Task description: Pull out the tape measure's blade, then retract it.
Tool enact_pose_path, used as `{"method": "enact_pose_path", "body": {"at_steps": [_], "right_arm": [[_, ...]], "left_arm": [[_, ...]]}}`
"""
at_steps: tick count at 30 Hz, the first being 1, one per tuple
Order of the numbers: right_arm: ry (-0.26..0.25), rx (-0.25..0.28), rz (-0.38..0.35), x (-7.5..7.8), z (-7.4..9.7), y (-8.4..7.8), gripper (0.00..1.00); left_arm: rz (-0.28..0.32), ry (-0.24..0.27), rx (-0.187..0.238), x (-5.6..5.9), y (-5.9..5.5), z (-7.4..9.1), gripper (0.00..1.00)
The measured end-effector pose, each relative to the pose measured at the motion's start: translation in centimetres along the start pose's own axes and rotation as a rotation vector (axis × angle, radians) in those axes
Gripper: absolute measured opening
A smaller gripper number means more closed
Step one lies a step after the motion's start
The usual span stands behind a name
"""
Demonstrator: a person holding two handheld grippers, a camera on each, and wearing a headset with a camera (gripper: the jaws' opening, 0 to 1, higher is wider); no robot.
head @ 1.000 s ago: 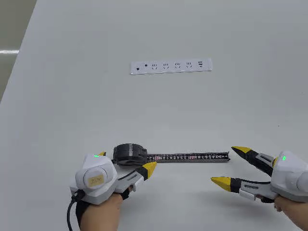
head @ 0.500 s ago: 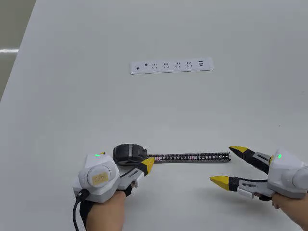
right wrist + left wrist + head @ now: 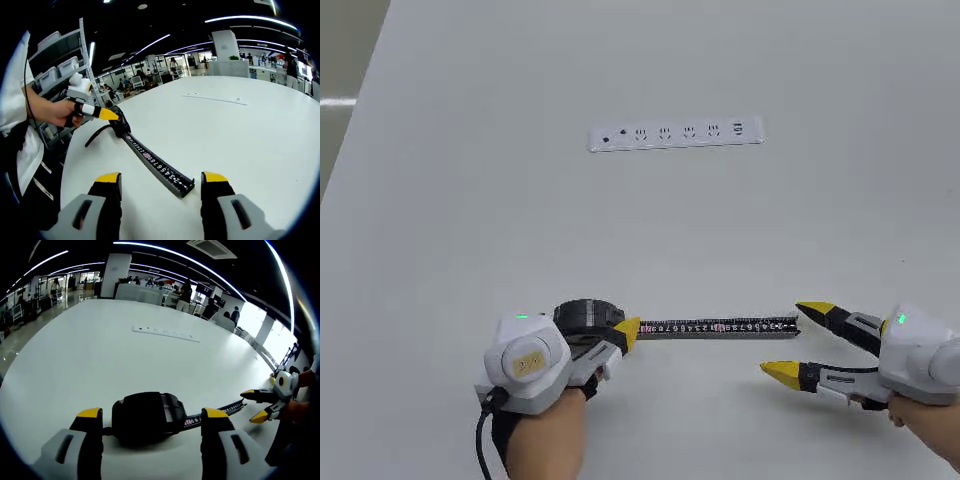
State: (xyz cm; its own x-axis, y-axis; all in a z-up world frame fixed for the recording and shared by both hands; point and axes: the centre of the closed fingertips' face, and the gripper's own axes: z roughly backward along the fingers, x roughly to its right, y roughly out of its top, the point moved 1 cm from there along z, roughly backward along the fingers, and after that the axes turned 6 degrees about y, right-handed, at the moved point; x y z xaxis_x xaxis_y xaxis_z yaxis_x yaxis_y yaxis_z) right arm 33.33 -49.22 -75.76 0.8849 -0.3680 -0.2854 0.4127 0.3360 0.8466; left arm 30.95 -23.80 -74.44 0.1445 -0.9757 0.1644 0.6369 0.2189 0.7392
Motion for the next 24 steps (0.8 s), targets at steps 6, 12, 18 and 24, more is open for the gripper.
{"method": "enact_pose_path", "body": {"at_steps": [6, 12, 18, 24], "right_arm": [[0.024, -0.027, 0.022, -0.1, -0.6, -0.5, 0.60], [0.034, -0.028, 0.029, 0.1, -0.7, -0.6, 0.57], [0.045, -0.034, 0.045, 0.5, -0.9, -0.9, 0.53], [0.053, -0.039, 0.068, 1.0, -0.9, -1.0, 0.46]], "left_arm": [[0.019, 0.002, -0.016, 0.0, -0.3, -0.1, 0.74], [0.018, 0.013, -0.009, 0.0, -0.1, -0.2, 0.71], [0.021, 0.019, -0.019, 0.1, -0.4, -0.4, 0.68], [0.046, 0.026, -0.026, -0.1, -0.3, -0.6, 0.65]]}}
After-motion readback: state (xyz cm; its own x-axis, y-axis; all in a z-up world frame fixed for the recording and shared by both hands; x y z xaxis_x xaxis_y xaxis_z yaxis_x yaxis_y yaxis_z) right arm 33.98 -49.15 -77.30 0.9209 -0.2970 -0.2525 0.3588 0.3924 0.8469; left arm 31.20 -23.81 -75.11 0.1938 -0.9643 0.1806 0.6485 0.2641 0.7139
